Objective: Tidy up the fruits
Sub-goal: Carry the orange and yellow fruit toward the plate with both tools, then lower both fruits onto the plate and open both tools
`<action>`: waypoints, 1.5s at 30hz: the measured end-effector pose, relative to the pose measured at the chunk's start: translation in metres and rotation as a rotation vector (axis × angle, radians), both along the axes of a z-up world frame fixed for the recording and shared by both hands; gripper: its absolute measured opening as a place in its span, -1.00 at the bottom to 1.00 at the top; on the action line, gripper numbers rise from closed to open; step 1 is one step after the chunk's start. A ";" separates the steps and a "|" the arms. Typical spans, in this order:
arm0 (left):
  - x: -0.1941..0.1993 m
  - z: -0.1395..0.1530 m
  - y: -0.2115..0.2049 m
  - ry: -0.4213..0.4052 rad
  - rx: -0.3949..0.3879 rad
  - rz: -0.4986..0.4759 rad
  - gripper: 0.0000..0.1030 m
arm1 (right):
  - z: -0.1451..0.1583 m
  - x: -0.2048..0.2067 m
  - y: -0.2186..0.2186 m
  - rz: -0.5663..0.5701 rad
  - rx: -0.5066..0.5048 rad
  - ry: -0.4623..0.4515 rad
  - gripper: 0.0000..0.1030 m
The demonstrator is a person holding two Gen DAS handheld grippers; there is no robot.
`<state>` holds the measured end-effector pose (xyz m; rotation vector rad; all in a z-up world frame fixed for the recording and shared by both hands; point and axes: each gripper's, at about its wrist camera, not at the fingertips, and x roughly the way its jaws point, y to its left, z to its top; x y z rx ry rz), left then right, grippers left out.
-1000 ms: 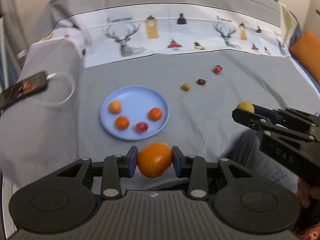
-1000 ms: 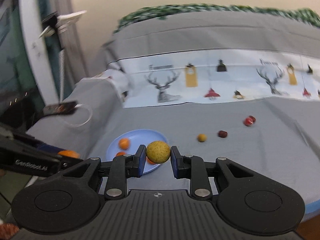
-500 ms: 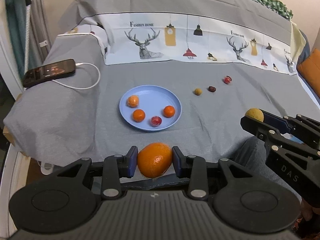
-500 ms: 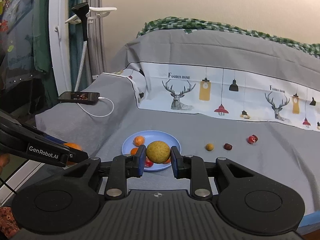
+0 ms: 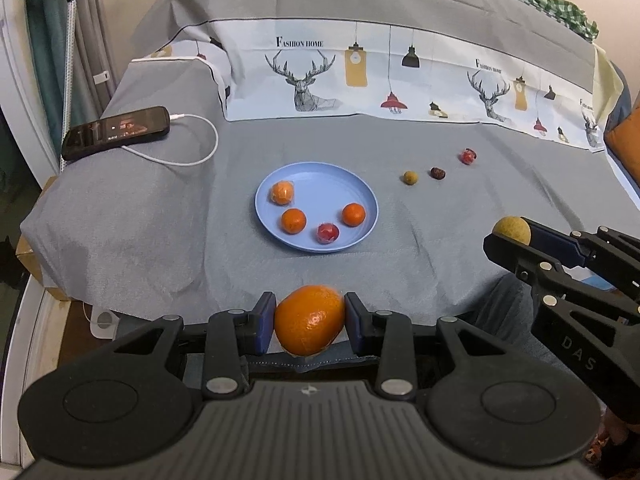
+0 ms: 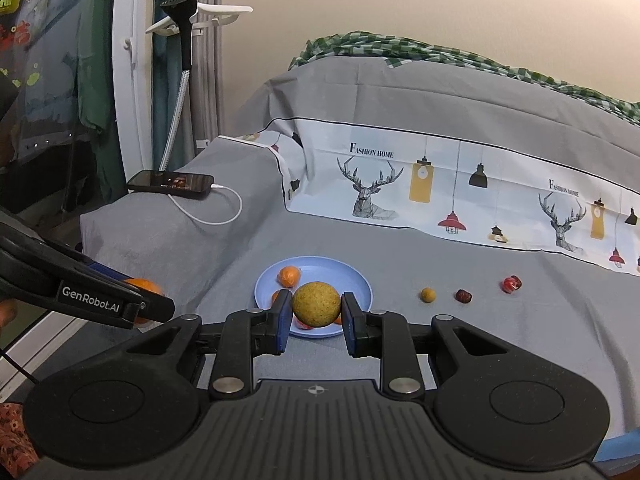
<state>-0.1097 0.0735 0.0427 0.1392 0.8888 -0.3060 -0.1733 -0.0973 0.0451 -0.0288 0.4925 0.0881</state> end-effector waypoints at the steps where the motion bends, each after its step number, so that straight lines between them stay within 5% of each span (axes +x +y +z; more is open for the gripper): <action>1: 0.001 -0.001 0.000 0.005 0.002 0.001 -0.21 | -0.001 0.001 0.000 0.001 0.000 0.004 -0.47; 25: 0.059 -0.034 -0.016 0.113 0.034 -0.006 -0.21 | -0.029 0.050 -0.012 -0.013 0.041 0.134 -0.47; 36: 0.149 -0.053 -0.050 0.123 0.067 -0.001 -0.21 | -0.059 0.122 -0.020 -0.036 0.030 0.165 -0.47; 45: 0.231 -0.100 -0.075 0.136 0.081 -0.019 -0.21 | -0.104 0.207 -0.029 -0.028 0.046 0.234 -0.47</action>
